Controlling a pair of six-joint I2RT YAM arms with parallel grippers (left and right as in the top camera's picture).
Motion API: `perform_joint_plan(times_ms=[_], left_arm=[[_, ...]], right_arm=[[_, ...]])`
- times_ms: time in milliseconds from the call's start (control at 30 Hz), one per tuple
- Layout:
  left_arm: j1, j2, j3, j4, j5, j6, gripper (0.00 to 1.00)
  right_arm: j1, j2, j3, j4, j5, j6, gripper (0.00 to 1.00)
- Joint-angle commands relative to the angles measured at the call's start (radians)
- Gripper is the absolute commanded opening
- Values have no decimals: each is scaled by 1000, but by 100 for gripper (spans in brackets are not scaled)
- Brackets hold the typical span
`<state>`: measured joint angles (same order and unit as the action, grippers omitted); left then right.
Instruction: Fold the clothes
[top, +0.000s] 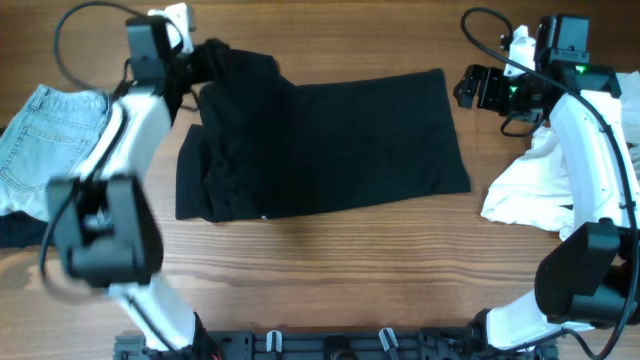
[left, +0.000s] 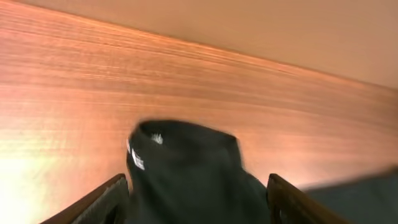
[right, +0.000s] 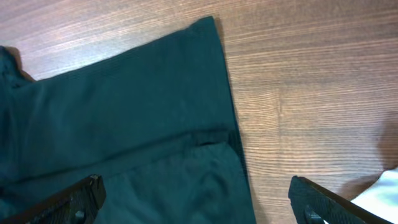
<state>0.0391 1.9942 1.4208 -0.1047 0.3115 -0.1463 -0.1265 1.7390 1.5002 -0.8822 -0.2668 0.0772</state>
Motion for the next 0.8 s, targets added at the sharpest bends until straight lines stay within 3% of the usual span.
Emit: perform_joint_plan(times_ms=[0,133,200,233,267,367,400,433,567,767], left_arm=[[-10,185,75,92,16,6,71],[-39,290,76,209,32,1,67],[-49,304,76,217,33,0,43],[-49,304,76,214,32,-18,13],[-46,299,76,212,34,-61,4],[-28,229,77,174,124,-102,4],[-28,201,77,148,131,-103,4],[-31,160,77,103,130,-105,4],[-53,27,77,-144,130,-105,4],[-74,21,76,-407,130,-105,4]], right_arm=[[6,-2,-3,3,-24,13,100],[11,3,-3,21,-23,31,99],[30,25,-4,42,-23,31,90],[44,42,-4,53,-23,31,86],[57,68,-4,77,-11,31,80],[69,138,-4,199,22,31,73],[69,165,-4,264,22,34,74],[69,204,-4,364,22,35,82],[72,386,-4,637,18,122,83],[128,544,-4,766,35,134,83]])
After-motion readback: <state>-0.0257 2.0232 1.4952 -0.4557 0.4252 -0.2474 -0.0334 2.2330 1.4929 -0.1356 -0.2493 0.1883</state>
